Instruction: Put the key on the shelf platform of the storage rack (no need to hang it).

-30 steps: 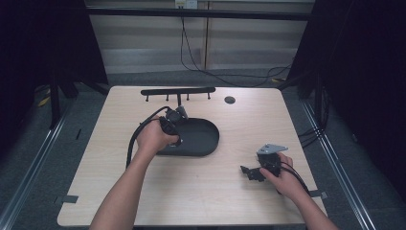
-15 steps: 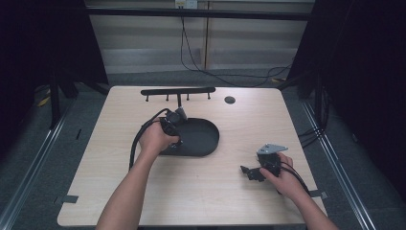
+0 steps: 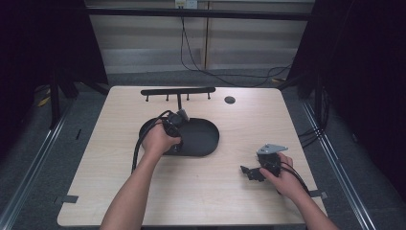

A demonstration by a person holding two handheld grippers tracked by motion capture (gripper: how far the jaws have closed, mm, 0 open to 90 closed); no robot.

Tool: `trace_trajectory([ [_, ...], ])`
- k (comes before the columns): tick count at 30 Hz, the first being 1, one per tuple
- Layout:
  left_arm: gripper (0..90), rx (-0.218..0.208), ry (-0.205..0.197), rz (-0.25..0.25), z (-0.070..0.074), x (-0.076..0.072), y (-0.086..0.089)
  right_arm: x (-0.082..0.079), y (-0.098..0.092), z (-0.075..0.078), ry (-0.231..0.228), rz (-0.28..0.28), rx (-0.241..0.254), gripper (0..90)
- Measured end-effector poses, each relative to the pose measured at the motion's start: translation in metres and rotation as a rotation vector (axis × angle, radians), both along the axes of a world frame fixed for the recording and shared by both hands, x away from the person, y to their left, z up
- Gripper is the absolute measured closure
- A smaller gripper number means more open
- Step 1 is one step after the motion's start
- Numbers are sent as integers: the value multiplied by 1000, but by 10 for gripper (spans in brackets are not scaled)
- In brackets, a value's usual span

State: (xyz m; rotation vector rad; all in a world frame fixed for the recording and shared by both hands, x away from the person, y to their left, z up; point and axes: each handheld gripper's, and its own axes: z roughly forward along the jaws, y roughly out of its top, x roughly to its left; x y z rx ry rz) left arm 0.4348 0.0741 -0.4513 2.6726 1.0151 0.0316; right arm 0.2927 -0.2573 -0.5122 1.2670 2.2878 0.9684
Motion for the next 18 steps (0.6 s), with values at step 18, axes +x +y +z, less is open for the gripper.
trace_trajectory([
  [18,695,-4,-9,14,2,-1,4,0,0,0,0,-1,0,98],
])
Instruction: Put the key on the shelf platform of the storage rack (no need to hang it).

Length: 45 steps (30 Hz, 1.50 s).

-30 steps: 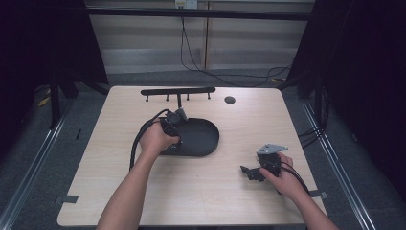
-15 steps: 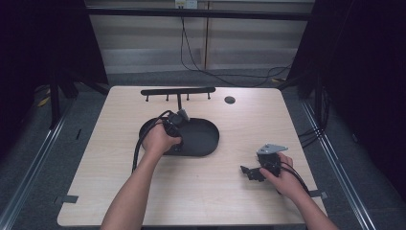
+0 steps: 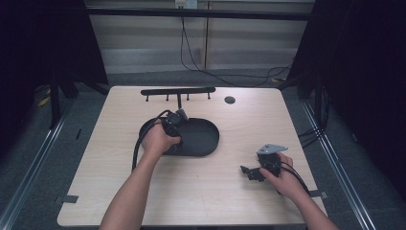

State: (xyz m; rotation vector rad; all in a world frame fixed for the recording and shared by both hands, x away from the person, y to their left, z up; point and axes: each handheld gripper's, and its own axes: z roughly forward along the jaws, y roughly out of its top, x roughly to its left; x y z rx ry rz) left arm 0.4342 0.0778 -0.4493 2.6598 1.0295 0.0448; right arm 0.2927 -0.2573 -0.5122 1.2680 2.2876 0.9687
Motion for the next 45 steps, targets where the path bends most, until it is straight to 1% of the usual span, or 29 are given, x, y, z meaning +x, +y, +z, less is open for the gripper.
trace_trajectory([
  [1,691,-1,3,1,0,0,1,0,0,0,0,0,0,98],
  [4,675,-9,-4,10,0,-1,2,0,0,0,0,0,0,98],
  [6,667,-6,-3,5,1,-2,3,0,0,0,0,0,0,98],
  [10,640,-26,-15,21,4,-3,4,0,0,0,0,0,0,98],
  [13,601,-37,-21,35,7,-4,5,0,0,0,0,0,0,98],
  [17,581,-43,-21,29,11,-7,7,0,0,0,-1,1,-1,98],
  [21,537,-62,-26,31,14,-8,8,0,0,0,0,0,0,98],
  [26,449,-69,-27,43,17,-11,9,0,0,0,0,0,0,98],
  [28,441,-78,-24,43,19,-12,10,0,0,0,0,0,0,98],
  [30,411,-82,-21,52,20,-13,11,0,0,0,-1,1,0,98],
  [32,379,-81,-24,44,22,-14,12,0,0,0,0,0,0,98],
  [35,347,-95,-24,53,23,-16,14,0,0,0,0,0,0,98],
  [37,329,-95,-28,45,25,-18,15,0,0,0,-1,1,0,98],
  [40,312,-98,-27,33,29,-21,17,0,0,0,0,0,0,98],
  [41,308,-106,-27,35,29,-22,18,0,0,0,0,0,0,98],
  [42,302,-103,-25,27,30,-23,19,0,0,0,0,0,0,98],
  [45,288,-107,-32,22,33,-26,22,0,0,0,-1,1,-1,98],
])
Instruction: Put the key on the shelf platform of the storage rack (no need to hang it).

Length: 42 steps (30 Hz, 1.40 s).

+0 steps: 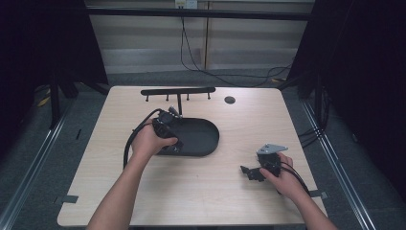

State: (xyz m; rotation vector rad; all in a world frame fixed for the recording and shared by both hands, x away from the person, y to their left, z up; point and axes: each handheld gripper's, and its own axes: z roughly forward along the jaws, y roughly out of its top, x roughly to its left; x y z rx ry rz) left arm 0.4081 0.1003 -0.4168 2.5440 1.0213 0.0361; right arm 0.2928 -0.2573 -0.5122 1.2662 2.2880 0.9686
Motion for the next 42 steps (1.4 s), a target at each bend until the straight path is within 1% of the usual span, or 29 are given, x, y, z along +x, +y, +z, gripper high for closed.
trace_trajectory([
  [2,280,-3,-9,1,0,-2,3,0,0,0,0,0,0,98],
  [9,267,-11,-16,0,-1,-11,16,0,0,0,1,-1,0,98],
  [10,265,-18,-25,1,-2,-13,19,0,0,0,0,0,0,98],
  [11,265,-12,-27,-6,-1,-13,21,0,0,0,1,-1,1,98],
  [12,265,-19,-32,1,-2,-15,23,0,0,0,1,-1,0,98],
  [13,264,-12,-33,-3,-2,-16,26,0,0,0,1,-1,1,98],
  [14,264,-19,-33,2,-3,-18,29,0,0,0,1,-1,1,98],
  [17,260,-18,-40,-6,-5,-22,36,0,0,0,1,-1,0,98],
  [19,259,-28,-45,4,-7,-26,42,0,0,0,1,-1,0,98],
  [21,259,-35,-38,5,-9,-29,47,0,0,0,1,-1,0,98],
  [29,248,-57,-67,16,-14,-43,67,0,0,0,1,-1,0,98],
  [31,247,-50,-69,11,-16,-46,71,0,0,0,1,-1,0,98],
  [34,247,-55,-68,22,-20,-50,77,0,0,0,0,-1,0,98],
  [36,247,-47,-69,13,-22,-51,80,0,0,0,1,-1,0,98],
  [38,246,-53,-63,21,-26,-54,84,0,0,0,0,0,0,98],
  [41,244,-43,-64,22,-30,-57,88,0,0,0,1,-1,0,98],
  [42,243,-35,-71,8,-30,-58,90,0,0,0,1,-1,0,98],
])
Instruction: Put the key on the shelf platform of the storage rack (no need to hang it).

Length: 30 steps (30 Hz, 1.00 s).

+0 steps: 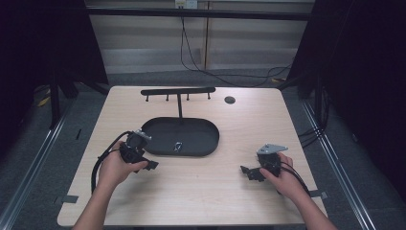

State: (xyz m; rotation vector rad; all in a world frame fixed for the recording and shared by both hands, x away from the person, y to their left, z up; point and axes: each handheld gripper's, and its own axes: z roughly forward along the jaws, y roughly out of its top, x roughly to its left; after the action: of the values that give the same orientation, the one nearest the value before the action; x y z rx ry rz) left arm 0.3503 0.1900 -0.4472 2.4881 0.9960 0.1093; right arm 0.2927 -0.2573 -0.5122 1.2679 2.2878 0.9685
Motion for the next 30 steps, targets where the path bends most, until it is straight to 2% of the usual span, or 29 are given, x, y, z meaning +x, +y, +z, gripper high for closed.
trace_trajectory([
  [13,228,15,-30,-31,-10,-11,13,0,0,0,-1,1,-1,98],
  [22,222,43,-61,-71,-19,-17,23,0,0,0,-1,0,0,98],
  [23,221,44,-74,-73,-20,-17,24,0,0,0,0,0,0,98],
  [26,219,55,-72,-67,-24,-19,30,0,0,0,-1,0,0,99],
  [30,220,70,-90,-80,-27,-19,36,0,0,0,-1,0,0,98],
])
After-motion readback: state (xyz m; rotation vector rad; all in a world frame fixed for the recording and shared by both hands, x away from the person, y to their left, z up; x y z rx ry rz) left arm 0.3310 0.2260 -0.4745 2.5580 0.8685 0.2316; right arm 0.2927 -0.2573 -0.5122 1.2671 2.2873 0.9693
